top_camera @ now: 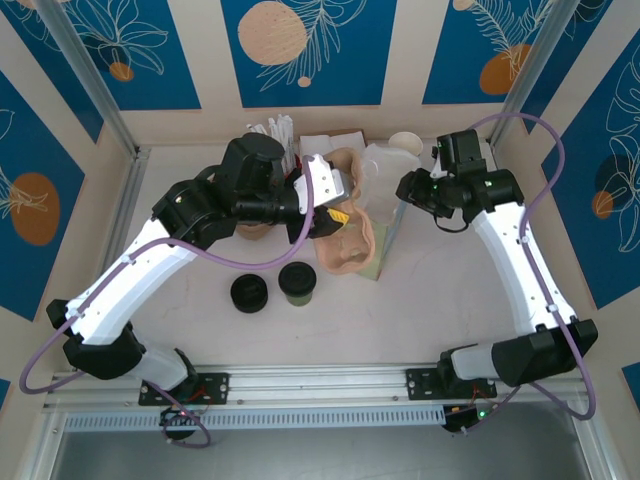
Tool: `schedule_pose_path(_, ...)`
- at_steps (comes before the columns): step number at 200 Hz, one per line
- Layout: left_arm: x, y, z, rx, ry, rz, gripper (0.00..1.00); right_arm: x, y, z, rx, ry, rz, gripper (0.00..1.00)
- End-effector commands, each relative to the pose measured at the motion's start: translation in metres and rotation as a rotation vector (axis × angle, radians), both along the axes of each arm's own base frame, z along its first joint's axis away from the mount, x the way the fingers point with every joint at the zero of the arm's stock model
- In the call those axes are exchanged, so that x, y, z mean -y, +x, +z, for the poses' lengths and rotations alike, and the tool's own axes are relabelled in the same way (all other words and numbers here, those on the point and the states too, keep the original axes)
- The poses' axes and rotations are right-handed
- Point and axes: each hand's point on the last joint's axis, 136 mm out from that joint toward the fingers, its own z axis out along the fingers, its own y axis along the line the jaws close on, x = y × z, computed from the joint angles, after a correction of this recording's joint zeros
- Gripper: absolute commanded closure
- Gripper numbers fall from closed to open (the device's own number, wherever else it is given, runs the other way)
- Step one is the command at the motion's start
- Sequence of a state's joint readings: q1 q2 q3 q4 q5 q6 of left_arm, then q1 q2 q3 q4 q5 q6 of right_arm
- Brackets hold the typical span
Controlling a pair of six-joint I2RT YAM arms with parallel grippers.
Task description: Pack the takeout coffee
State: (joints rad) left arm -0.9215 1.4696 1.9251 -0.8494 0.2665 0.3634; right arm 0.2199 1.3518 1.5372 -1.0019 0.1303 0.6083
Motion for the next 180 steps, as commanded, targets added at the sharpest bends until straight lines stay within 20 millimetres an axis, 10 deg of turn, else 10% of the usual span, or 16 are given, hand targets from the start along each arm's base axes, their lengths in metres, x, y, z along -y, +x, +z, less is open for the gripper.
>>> schedule_pose_path(1, 0.004, -0.011, 0.018, -0.009, -0.072, -0.036, 0.64, -0.006, 0.007, 0.002, 0.005, 0.028, 0.019, 0.54)
schedule_pose_path(86, 0.025, -0.015, 0.025, -0.094, -0.162, -0.089, 0.64, -0.018, 0.005, 0.002, 0.014, 0.034, 0.114, 1.0)
schedule_pose_path(180, 0.057, -0.03, 0.038, -0.287, -0.282, -0.229, 0.64, -0.016, -0.049, 0.034, 0.065, 0.034, 0.222, 1.0)
